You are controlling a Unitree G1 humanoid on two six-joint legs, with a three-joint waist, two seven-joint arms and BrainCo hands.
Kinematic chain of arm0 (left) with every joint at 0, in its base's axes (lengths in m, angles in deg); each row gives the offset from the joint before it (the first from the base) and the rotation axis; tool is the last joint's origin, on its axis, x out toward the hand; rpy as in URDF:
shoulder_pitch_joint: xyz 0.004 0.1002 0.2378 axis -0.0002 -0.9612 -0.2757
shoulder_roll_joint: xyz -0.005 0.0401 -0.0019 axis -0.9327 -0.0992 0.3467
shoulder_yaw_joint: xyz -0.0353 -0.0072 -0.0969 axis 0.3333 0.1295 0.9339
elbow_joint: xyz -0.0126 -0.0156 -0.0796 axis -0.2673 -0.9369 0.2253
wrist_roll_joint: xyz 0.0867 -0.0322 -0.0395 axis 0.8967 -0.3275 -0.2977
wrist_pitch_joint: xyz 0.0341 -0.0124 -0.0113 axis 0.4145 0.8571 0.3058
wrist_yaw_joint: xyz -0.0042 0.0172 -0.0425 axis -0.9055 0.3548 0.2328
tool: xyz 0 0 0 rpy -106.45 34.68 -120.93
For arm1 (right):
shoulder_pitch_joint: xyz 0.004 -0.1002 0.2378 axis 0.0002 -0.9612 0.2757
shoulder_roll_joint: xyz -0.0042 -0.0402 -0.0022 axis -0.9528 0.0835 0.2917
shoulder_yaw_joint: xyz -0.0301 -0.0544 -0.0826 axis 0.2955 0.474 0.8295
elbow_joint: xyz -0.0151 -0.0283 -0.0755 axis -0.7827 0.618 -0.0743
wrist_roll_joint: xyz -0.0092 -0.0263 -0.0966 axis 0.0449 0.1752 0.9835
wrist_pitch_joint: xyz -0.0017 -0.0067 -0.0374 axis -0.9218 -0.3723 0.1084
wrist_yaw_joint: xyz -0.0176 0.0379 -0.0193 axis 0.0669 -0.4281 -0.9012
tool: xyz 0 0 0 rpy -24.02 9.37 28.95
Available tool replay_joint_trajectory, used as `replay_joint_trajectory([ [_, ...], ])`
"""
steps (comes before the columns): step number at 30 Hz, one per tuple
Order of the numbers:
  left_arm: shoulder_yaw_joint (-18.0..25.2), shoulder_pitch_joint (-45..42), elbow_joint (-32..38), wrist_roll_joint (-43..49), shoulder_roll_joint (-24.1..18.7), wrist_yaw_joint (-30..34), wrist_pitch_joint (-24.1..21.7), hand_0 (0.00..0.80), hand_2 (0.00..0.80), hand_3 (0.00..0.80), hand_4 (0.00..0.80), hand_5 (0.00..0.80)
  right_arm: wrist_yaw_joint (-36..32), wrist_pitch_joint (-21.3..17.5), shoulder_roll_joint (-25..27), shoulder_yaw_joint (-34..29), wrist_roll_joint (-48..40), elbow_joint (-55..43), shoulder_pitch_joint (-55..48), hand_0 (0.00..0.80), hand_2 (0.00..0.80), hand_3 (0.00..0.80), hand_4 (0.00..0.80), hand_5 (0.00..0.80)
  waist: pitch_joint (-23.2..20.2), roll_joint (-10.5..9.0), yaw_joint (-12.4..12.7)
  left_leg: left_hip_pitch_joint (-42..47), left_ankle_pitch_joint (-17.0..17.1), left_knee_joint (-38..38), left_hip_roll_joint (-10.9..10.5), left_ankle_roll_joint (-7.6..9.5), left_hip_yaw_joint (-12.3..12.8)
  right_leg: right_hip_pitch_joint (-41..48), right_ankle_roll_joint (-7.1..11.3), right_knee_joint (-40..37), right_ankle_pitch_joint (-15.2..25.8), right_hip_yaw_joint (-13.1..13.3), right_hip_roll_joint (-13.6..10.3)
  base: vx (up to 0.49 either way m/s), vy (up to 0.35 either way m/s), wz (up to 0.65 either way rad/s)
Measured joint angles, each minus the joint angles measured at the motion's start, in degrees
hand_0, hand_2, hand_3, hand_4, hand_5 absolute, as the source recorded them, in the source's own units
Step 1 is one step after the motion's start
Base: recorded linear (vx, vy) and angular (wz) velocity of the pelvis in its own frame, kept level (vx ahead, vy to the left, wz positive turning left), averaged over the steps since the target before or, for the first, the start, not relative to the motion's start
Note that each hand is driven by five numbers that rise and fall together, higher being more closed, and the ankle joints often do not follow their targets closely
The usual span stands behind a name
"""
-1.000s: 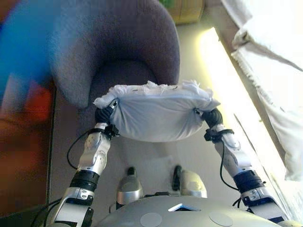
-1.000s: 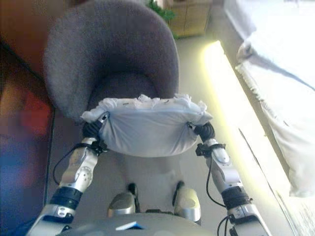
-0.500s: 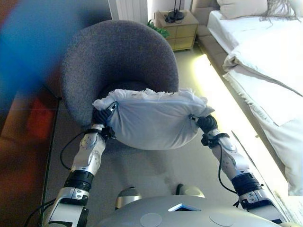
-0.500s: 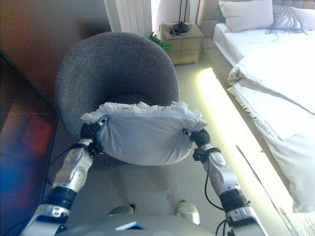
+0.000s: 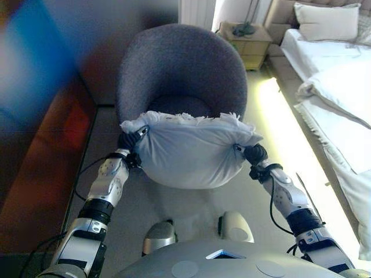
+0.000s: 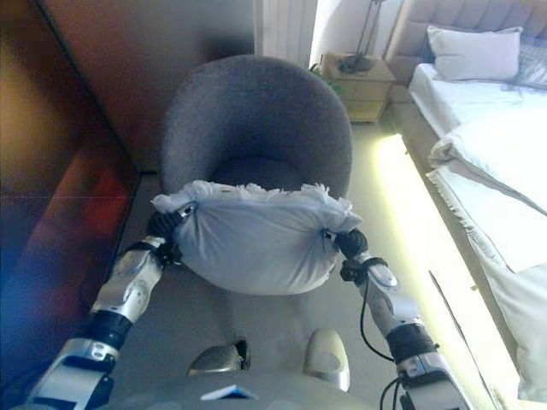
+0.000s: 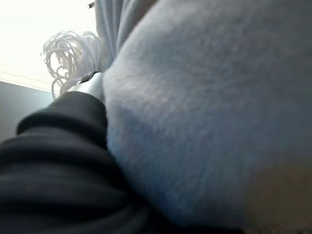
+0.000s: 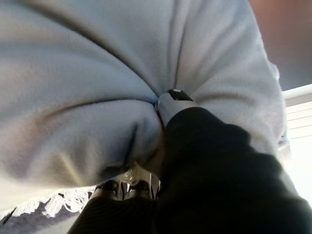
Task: Pick up the cushion and take it to the sofa
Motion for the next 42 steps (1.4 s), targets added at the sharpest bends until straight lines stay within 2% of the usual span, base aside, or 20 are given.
replay_joint_trajectory([
  [2,-0.9,-0.1,-0.2,0.0,0.2,-0.2,0.0,0.800,0.800,0.800,0.800,0.800,-0.5,0.5,0.2,-0.3,-0.7,1.3,0.0,0.800,0.800,0.800,0.800,0.800,-0.1,-2.63,-0.2,0.8,-0.2,-2.9,-1.2,-0.48,-1.0,-0.1,0.31,-2.4,-1.2,-4.3,0.4,0.398,-0.030,0.51],
  [3,-1.3,0.3,-0.3,0.1,-0.1,-0.2,0.2,0.800,0.800,0.800,0.800,0.800,-1.1,0.7,0.1,-0.9,-0.8,2.1,0.3,0.800,0.800,0.800,0.800,0.800,-0.4,-5.93,-1.6,0.7,-2.0,1.8,-4.7,0.05,-0.5,-0.2,-2.16,-3.5,-0.7,-6.2,-1.5,0.389,-0.046,0.36],
  [4,-1.2,0.0,-0.4,0.1,1.8,-0.4,0.3,0.800,0.800,0.800,0.800,0.800,-1.7,1.0,1.8,-1.7,-0.8,2.4,1.2,0.800,0.800,0.800,0.800,0.800,0.4,-3.95,-1.6,1.4,-6.5,7.2,-4.3,0.15,1.1,-0.6,-2.31,-1.2,0.8,-7.5,-1.0,0.435,-0.060,-0.14],
  [5,-0.7,-0.9,-0.3,0.1,2.8,-0.4,0.5,0.800,0.800,0.800,0.800,0.800,-1.8,1.4,2.1,-2.0,-0.7,2.6,1.6,0.800,0.800,0.800,0.800,0.800,0.5,-3.29,-0.6,5.1,-7.1,2.9,-4.1,-1.47,2.5,-1.4,-2.58,0.5,0.8,-9.0,-0.9,0.385,-0.070,-0.65],
  [7,1.2,-2.6,0.0,0.1,3.4,-0.4,0.9,0.800,0.800,0.800,0.800,0.800,-3.3,2.3,2.0,-2.0,-0.7,1.6,1.7,0.800,0.800,0.800,0.800,0.800,-0.5,-1.41,-0.4,8.4,-7.2,-0.1,-1.3,-2.81,5.6,0.0,-4.74,1.1,1.4,-14.5,-0.8,0.335,-0.095,-0.91],
  [9,3.1,-4.0,1.7,0.2,3.7,-0.5,0.9,0.800,0.800,0.800,0.800,0.800,-3.9,3.0,1.7,-1.9,-0.4,0.0,1.4,0.800,0.800,0.800,0.800,0.800,-2.6,0.04,-1.3,9.4,-9.4,0.4,1.7,-5.18,6.8,1.7,-8.34,3.4,-0.2,-15.1,1.3,0.270,-0.124,-0.48],
  [10,3.1,-3.8,2.1,0.2,3.7,-0.6,0.8,0.800,0.800,0.800,0.800,0.800,-3.9,3.0,1.7,-1.9,0.0,-0.3,1.4,0.800,0.800,0.800,0.800,0.800,-3.5,1.09,-1.6,9.4,-10.4,2.3,3.7,-6.84,6.9,2.4,-11.03,2.2,-1.0,-15.5,3.3,0.298,-0.163,-0.12],
  [12,3.1,-3.3,2.6,0.1,3.6,-1.3,0.7,0.800,0.800,0.800,0.800,0.800,-3.9,3.1,1.6,-1.9,0.9,-0.5,1.5,0.800,0.800,0.800,0.800,0.800,-4.1,0.81,-2.4,5.6,-11.6,13.4,5.6,-8.47,7.2,4.6,-15.41,0.5,-1.8,-15.7,5.3,0.297,-0.170,-0.10],
  [13,3.1,-3.3,2.7,0.1,3.9,-1.6,0.7,0.800,0.800,0.800,0.800,0.800,-3.9,3.1,1.7,-1.9,1.6,-0.5,1.5,0.800,0.800,0.800,0.800,0.800,-4.4,0.53,-2.5,2.8,-10.8,20.2,6.1,-9.35,6.8,5.4,-17.34,0.3,-2.2,-15.6,5.6,0.232,-0.136,-0.21],
  [14,3.1,-3.3,2.7,0.1,4.2,-1.8,0.6,0.800,0.800,0.800,0.800,0.800,-3.9,3.1,1.8,-1.9,1.9,-0.5,1.5,0.800,0.800,0.800,0.800,0.800,-4.6,0.48,-2.5,1.0,-9.8,24.9,6.5,-10.49,6.2,5.9,-17.95,0.2,-2.6,-15.5,5.7,0.219,-0.118,-0.28],
  [16,3.1,-3.1,3.0,0.1,5.3,-2.3,0.4,0.800,0.800,0.800,0.800,0.800,-3.9,2.9,2.6,-1.9,2.1,-0.5,1.8,0.800,0.800,0.800,0.800,0.800,-4.6,0.12,-2.5,-6.2,-2.5,38.7,7.4,-10.64,4.9,7.2,-18.98,0.2,-3.8,-14.1,5.8,0.222,-0.071,-0.29],
  [19,3.1,-3.1,3.2,0.1,5.3,-2.5,0.3,0.800,0.800,0.800,0.800,0.800,-3.9,2.9,2.9,-1.2,2.0,-0.5,2.1,0.800,0.800,0.800,0.800,0.800,-4.1,-1.10,-1.4,-8.6,-2.6,38.7,8.0,-10.24,5.2,10.0,-19.07,-1.9,-4.6,-13.0,6.2,0.255,0.035,-0.34],
  [23,4.5,-3.4,3.0,0.1,4.2,-2.8,0.3,0.800,0.800,0.800,0.800,0.800,-3.8,3.5,2.5,0.8,2.0,-0.1,4.6,0.800,0.800,0.800,0.800,0.800,-3.5,-2.02,-0.4,-6.7,-2.2,20.9,9.5,-10.03,5.3,13.5,-19.29,-3.6,-4.3,-10.5,7.6,0.261,0.142,-0.36],
  [26,4.9,-2.9,2.9,0.0,4.1,-2.8,0.3,0.800,0.800,0.800,0.800,0.800,-3.0,4.5,2.3,1.2,2.1,0.0,5.2,0.800,0.800,0.800,0.800,0.800,-3.2,-1.53,0.0,-6.1,-0.7,11.3,10.2,-8.74,5.2,15.0,-18.03,-3.6,-5.2,-9.7,7.9,0.201,0.134,-0.24],
  [29,4.7,-2.8,2.7,0.0,4.4,-2.8,0.4,0.800,0.800,0.800,0.800,0.800,-2.8,5.1,2.7,1.2,2.1,0.2,5.3,0.800,0.800,0.800,0.800,0.800,-2.9,0.30,-0.1,-2.6,4.2,4.1,10.5,-6.99,4.6,15.8,-15.48,-1.1,-8.1,-9.3,7.7,0.174,0.160,-0.07],
  [30,4.5,-2.8,2.6,0.0,4.4,-2.7,0.4,0.800,0.800,0.800,0.800,0.800,-2.8,5.1,2.8,1.2,2.1,0.3,5.3,0.800,0.800,0.800,0.800,0.800,-3.0,1.06,-0.3,-1.2,2.7,2.4,10.5,-10.26,4.7,14.8,-14.23,1.8,-9.9,-9.1,7.3,0.149,0.185,-0.03],
  [33,4.7,-2.8,2.3,0.0,3.4,-2.8,0.4,0.800,0.800,0.800,0.800,0.800,-2.8,5.6,1.7,1.4,2.1,0.3,5.3,0.800,0.800,0.800,0.800,0.800,-3.7,-0.55,-0.2,-0.3,3.2,-1.6,6.0,-7.82,6.2,12.4,-11.43,5.1,-11.7,-7.2,2.7,0.142,0.227,-0.03],
  [36,4.8,-2.5,2.3,0.0,2.2,-2.9,0.4,0.800,0.800,0.800,0.800,0.800,-1.9,5.6,0.2,1.5,2.1,0.2,5.3,0.800,0.800,0.800,0.800,0.800,-3.8,-0.01,-0.4,0.7,4.8,-5.0,3.2,-6.12,6.2,13.2,-9.00,2.8,-10.3,-6.7,0.5,0.072,0.196,0.17],
  [39,4.8,-1.6,1.7,0.0,2.0,-3.0,0.4,0.800,0.800,0.800,0.800,0.800,-0.4,5.5,-0.8,1.7,2.4,0.2,5.3,0.800,0.800,0.800,0.800,0.800,-3.4,0.54,0.4,0.7,4.6,-5.0,1.7,-4.95,6.0,12.7,-8.51,4.4,-10.2,-6.6,-1.1,0.032,0.257,0.12],
  [42,4.9,-1.3,0.7,0.0,1.5,-3.0,0.3,0.800,0.800,0.800,0.800,0.800,0.6,5.1,-1.7,2.1,3.2,0.2,5.4,0.800,0.800,0.800,0.800,0.800,-1.8,2.13,0.7,2.2,3.4,-4.6,1.3,-3.56,7.2,7.8,-9.15,16.6,-9.6,-7.4,-2.7,0.077,0.227,-0.05],
])
